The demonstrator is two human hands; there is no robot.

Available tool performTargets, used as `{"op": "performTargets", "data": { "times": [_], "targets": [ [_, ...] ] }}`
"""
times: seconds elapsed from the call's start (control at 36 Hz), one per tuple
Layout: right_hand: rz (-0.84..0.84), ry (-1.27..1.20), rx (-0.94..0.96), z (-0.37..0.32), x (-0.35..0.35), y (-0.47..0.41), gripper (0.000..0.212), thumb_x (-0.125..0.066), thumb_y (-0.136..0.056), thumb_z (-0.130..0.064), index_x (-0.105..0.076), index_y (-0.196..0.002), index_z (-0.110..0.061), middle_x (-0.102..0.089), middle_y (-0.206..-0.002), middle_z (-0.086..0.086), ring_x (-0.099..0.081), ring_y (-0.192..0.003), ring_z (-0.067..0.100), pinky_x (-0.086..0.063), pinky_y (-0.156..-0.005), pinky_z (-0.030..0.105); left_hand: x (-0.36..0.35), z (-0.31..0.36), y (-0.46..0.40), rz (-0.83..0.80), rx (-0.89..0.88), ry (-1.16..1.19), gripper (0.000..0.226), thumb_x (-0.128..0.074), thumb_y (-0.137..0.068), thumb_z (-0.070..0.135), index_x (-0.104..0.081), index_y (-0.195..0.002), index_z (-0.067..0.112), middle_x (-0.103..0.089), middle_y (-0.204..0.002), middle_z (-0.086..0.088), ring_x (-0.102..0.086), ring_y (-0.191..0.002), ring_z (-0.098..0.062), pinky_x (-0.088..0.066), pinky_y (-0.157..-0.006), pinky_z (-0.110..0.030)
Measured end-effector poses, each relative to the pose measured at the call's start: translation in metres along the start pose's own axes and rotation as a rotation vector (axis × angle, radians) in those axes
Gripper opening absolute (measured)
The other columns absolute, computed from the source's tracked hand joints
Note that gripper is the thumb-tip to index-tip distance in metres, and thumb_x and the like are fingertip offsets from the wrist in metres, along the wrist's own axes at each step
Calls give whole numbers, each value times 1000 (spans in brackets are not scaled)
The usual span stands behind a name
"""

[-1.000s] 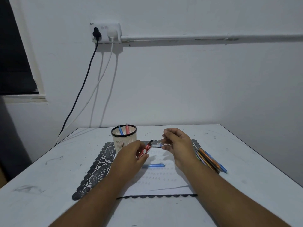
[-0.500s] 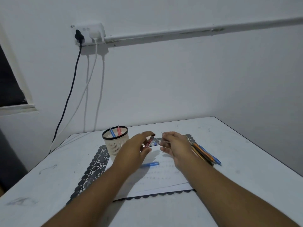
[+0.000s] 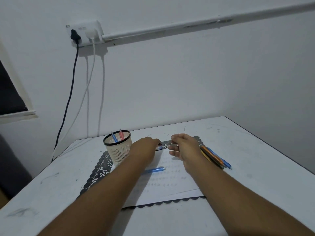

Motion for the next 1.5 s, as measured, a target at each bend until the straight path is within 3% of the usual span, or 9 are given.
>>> {"op": "performTargets", "data": {
  "times": [0.22,0.36,0.5,0.69,0.83,1.0,1.14,1.33,1.5],
  "targets": [
    [-25,26,2,3,-2,-3,9,-69,-97,-9,-72,-105,-7,-73,-90,14,-68,-65,20,-60,-63,34,-8,1,-11,-41,53,-202,36,-53,-96,9,-64,-126,25,-61,-116,-3,-56,-114,-26,-42,-75,-36],
    [-13,99,29,-2,-1,1,8,-67,-100,-14,-71,-107,-11,-77,-85,7,-72,-65,21,-50,-48,28,-10,-2,-11,-56,42,-152,38,-56,-96,9,-58,-132,22,-52,-126,-6,-51,-121,-26,-44,-79,-38],
    [-11,173,47,-4,-5,4,9,-62,-102,-17,-69,-107,-14,-78,-84,5,-73,-62,21,-41,-44,26,10,7,1,97,-57,12,43,-54,-94,4,-60,-131,26,-56,-122,0,-56,-112,-22,-54,-81,-40],
    [-27,146,46,-3,-7,5,11,-64,-101,-12,-69,-109,-7,-77,-81,6,-73,-66,24,-57,-53,31,28,-7,45,83,-193,183,19,-53,-102,36,-69,-112,34,-61,-101,14,-57,-91,-8,-53,-77,-34],
    [-36,164,28,0,-7,7,8,-67,-101,-14,-71,-107,-11,-78,-92,8,-77,-77,26,-62,-61,34,15,-19,72,69,-262,116,31,-47,-97,53,-66,-116,37,-62,-110,19,-57,-100,-3,-51,-76,-30],
    [-26,174,32,-1,-11,11,10,-67,-99,-5,-73,-106,-9,-78,-96,13,-77,-80,29,-64,-68,39,6,-21,85,91,-275,189,28,-51,-93,45,-68,-113,36,-63,-105,18,-54,-96,-1,-51,-76,-27],
    [-27,167,52,-3,-14,16,11,-67,-98,-3,-72,-107,-8,-78,-97,17,-75,-75,27,-63,-62,34,4,-25,88,90,-253,212,25,-51,-91,45,-66,-108,36,-60,-100,17,-54,-92,-3,-53,-75,-31],
    [-24,241,77,-6,-16,20,8,-65,-101,-10,-69,-108,-10,-78,-93,14,-72,-69,26,-58,-56,35,-2,-30,89,120,-225,236,14,-55,-97,34,-67,-105,34,-64,-100,17,-56,-93,-4,-53,-77,-32],
    [-12,324,135,-11,-24,21,7,-61,-104,-14,-66,-108,-13,-78,-84,10,-72,-65,28,-57,-53,36,5,-41,90,216,-105,340,10,-54,-96,30,-64,-95,32,-61,-87,16,-54,-79,-6,-46,-67,-27]
  ]
}}
Point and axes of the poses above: each hand's wrist, its own y-axis away from the middle knuckle, its own x-axis out of the back of the hand, z = x × y, the point moved 7 cm from there along -y, towards the middle knuckle
